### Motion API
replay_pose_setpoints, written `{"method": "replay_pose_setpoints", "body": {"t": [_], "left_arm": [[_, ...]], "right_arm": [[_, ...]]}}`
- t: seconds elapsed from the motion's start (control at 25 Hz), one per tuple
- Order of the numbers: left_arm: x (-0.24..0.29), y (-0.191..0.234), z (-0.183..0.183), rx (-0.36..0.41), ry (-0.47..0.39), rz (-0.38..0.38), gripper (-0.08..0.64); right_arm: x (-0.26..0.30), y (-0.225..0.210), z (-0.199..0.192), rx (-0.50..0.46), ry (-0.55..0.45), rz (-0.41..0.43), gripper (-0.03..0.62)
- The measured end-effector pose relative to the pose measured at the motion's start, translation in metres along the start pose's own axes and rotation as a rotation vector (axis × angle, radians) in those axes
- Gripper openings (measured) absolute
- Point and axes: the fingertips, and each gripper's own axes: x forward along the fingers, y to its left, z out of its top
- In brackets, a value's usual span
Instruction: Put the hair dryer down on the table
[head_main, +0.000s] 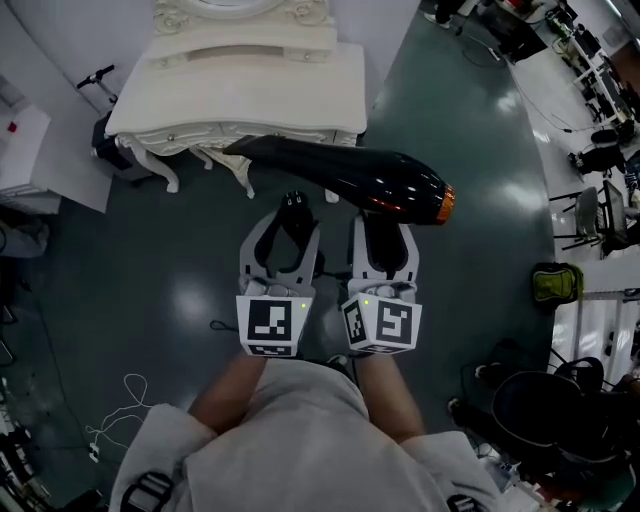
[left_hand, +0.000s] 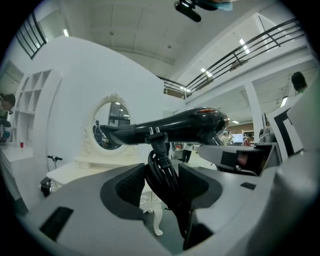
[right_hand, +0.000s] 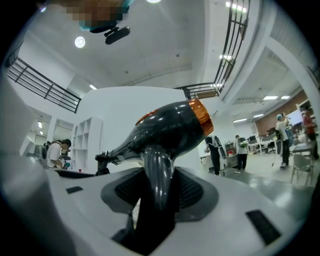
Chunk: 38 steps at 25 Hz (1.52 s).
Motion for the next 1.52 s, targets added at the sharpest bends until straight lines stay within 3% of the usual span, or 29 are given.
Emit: {"method": "replay_pose_setpoints", "body": {"t": [0.12,0.32,0.6,0.92,1.16,1.52], "left_arm": [[0.016,0.027,-0.003,-0.002,0.012,-0.011,0.215],[0.058,0.110,-0.008,-0.011,0.026,-0.021,0.215],[0.058,0.115,-0.002,0.007,0.029,-0.027,0.215],[0.060,0.125,-0.007,-0.025,0.052,0.011,0.213],[0.108,0.199,-0.017,-0.064,0.088,0.050,0.212],[0.200,0.238,-0.013,-0.071,0.120,0.067,0.210]], "right_arm": [[0.027,0.012,-0.009,0.008,0.014,-0.015,0.190],[0.109,0.057,-0.028,-0.002,0.036,-0.021,0.189],[0.111,0.060,-0.027,0.022,0.033,-0.028,0.190],[0.123,0.064,-0.032,0.027,0.070,0.004,0.190],[0.203,0.092,-0.052,0.036,0.104,0.041,0.190],[0.304,0.073,-0.065,0.070,0.127,0.061,0.190]]}}
